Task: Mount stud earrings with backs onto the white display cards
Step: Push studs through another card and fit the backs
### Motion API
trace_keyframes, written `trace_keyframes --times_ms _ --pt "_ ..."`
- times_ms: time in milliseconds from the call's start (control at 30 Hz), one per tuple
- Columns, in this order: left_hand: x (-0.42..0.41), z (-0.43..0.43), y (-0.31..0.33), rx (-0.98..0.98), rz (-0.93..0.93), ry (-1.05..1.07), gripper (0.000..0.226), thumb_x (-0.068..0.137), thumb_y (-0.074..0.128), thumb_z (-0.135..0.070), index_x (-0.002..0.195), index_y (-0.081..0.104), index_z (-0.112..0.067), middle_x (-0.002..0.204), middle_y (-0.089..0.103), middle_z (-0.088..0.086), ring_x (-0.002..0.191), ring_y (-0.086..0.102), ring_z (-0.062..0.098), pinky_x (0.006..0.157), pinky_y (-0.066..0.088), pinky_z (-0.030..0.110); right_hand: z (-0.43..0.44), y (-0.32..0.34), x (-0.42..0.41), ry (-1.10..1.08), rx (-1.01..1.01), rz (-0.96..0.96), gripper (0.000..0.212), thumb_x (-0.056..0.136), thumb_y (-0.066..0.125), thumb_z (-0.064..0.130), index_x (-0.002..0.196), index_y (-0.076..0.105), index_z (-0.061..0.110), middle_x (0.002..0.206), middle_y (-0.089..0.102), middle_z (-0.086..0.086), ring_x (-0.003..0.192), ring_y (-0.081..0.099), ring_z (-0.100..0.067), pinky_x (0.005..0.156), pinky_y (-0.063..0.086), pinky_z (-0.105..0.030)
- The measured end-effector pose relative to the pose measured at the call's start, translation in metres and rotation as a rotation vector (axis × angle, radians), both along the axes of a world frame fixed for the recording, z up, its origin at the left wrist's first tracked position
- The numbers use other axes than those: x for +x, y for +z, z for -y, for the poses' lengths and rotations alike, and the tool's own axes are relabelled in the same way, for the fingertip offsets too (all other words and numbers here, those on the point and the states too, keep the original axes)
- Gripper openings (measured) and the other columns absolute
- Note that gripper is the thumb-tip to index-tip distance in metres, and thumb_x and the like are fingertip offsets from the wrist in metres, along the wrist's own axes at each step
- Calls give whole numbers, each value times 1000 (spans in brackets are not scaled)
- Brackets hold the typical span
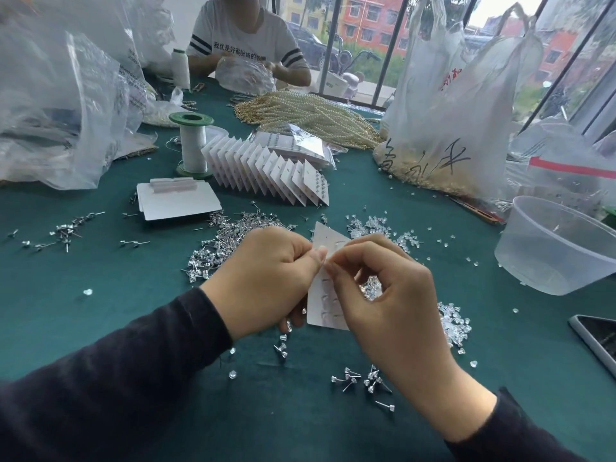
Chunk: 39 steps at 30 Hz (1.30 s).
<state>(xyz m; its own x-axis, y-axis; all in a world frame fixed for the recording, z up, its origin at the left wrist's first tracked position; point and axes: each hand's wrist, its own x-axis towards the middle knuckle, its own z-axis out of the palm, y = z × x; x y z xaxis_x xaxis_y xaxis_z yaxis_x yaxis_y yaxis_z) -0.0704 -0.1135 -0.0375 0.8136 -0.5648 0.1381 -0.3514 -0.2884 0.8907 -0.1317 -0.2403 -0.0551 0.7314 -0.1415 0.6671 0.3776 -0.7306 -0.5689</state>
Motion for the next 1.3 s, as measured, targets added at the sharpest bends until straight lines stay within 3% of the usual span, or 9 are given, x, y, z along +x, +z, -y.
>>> trace_keyframes --times_ms 100,300,567,900,1000,1067,1200,1233,1300 --pt "0 -1 1 9 4 -7 41 91 48 -18 53 50 -2 35 52 3 24 46 14 28 32 16 0 0 0 3 -17 10 9 75 70 -1 72 69 8 74 63 2 68 57 -4 65 44 -9" --pt "0 0 3 19 29 -12 44 90 50 -18 47 48 -13 33 50 -1 26 47 11 30 32 14 8 5 -4 46 95 -90 6 75 67 8 75 69 13 73 66 4 70 62 -12 66 52 -28" --pt "3 0 -1 37 36 -15 44 91 49 -18 48 44 -11 31 46 -2 25 47 10 29 31 15 7 8 -5 74 95 -144 15 76 69 1 73 69 16 73 66 6 69 63 -8 65 52 -21" --pt "6 -3 -3 61 130 -19 42 90 49 -18 51 48 -2 37 44 1 28 41 9 34 29 15 0 1 -4 62 17 -106 6 78 65 7 75 69 11 74 62 6 69 61 -12 63 52 -26" --pt "7 -6 7 -35 -50 -158 46 90 47 -34 50 56 -14 37 52 -1 30 47 10 33 34 14 -1 3 -4 39 39 -40 6 77 63 9 74 67 13 74 62 7 70 60 -9 63 51 -21" --pt "16 -15 15 -54 -139 -186 45 83 44 -46 60 62 -11 45 60 4 37 52 13 34 40 17 1 7 -4 18 90 20 9 77 62 8 74 64 16 74 62 9 70 59 -6 65 48 -15" --pt "54 -47 18 315 290 300 13 83 62 -22 77 70 -13 60 59 -10 59 55 8 56 41 7 12 13 -5 -17 264 50 14 80 63 10 76 63 23 71 63 8 64 57 -3 62 42 -8" --pt "61 -56 18 448 331 372 9 81 64 -20 80 71 -15 62 56 -12 64 55 9 63 41 12 16 15 -5 -28 298 51 16 81 64 8 77 63 24 72 64 8 65 57 -2 63 42 -9" --pt "70 -70 15 641 210 366 10 77 69 -24 78 73 -15 66 61 -5 65 57 14 68 41 18 21 16 -5 -36 403 45 19 83 65 5 77 64 24 69 66 9 65 58 -1 63 44 -10"
